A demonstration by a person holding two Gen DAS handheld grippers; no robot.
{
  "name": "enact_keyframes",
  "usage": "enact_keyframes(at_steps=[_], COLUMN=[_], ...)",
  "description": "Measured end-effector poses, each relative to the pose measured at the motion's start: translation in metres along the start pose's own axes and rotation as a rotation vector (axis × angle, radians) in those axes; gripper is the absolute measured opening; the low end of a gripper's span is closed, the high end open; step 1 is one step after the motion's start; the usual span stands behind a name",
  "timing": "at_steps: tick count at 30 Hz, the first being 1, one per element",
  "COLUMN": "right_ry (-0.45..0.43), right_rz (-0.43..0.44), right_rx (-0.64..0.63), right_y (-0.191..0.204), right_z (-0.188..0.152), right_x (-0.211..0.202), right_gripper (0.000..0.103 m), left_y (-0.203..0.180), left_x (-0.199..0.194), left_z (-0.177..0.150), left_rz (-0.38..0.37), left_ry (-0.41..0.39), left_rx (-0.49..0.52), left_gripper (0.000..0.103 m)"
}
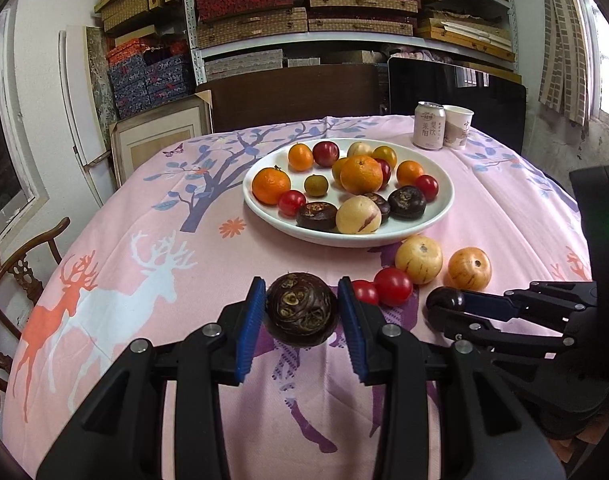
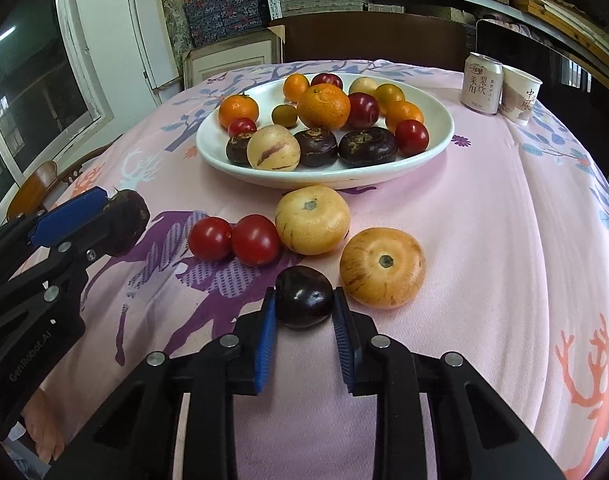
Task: Organize fruits
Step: 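Carry the dark brown and dark purple fruits onto the white plate and release both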
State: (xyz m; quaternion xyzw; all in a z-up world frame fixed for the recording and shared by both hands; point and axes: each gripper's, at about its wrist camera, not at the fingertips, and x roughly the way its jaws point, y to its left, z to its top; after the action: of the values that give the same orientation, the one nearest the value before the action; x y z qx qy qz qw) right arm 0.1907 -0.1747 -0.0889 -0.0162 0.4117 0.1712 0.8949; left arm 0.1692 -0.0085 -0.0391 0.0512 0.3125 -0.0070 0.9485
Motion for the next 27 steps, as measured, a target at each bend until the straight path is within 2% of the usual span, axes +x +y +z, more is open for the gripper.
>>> enact_keyframes(at_steps=[8,12,15,16,18,22,25,27], right_ry=[-0.033,-0.109,-0.139,-0.152,-0.18,-0.202,-0.187,-0.165], right_rz=[0.028,0.017,0.008,0.0,-0.012,0.01,0.035,0.061], right_rx=[0.043,0.077,0.107,0.114,0.13,0.17,0.207,0.232], right_y=[-0.008,-0.019,-0.033,-0.037,-0.048,-0.065,-0.074,-0.079], right_z=[-0.001,0.004,0.026,0.034,0.057,0.103,0.12,0.121], right_x=[-0.011,-0.031,-0.044,-0.048,-0.055,-0.043,-0.021,-0.007], right_gripper=[0.028,0.028,0.028,0.028,0.028,0.028,0.027,0.027], left_y=[0.0,0.011,0.02,0.022,0.025,0.028,0.029,0.036], left_x=[-0.003,-0.001,0.009,0.012,0.021,0.056,0.085,0.091], left_z=[0.001,0.018,0.045,0.056,0.078,0.118,0.13,0.121], left_rz=[-0.015,-0.069,-0.098,-0.101,-0.102,-0.157,-0.167,-0.204], left_ry=[-0.01,0.002,0.017,0.008,-0.005,0.018,0.071,0.118], left_rx=[-0.006,-0.053,-0.079,-0.078,-0.085,-0.133,-0.149,-0.162], left_gripper=[0.037,0.037,0.036,0.031,0.03,0.03,0.03,0.03])
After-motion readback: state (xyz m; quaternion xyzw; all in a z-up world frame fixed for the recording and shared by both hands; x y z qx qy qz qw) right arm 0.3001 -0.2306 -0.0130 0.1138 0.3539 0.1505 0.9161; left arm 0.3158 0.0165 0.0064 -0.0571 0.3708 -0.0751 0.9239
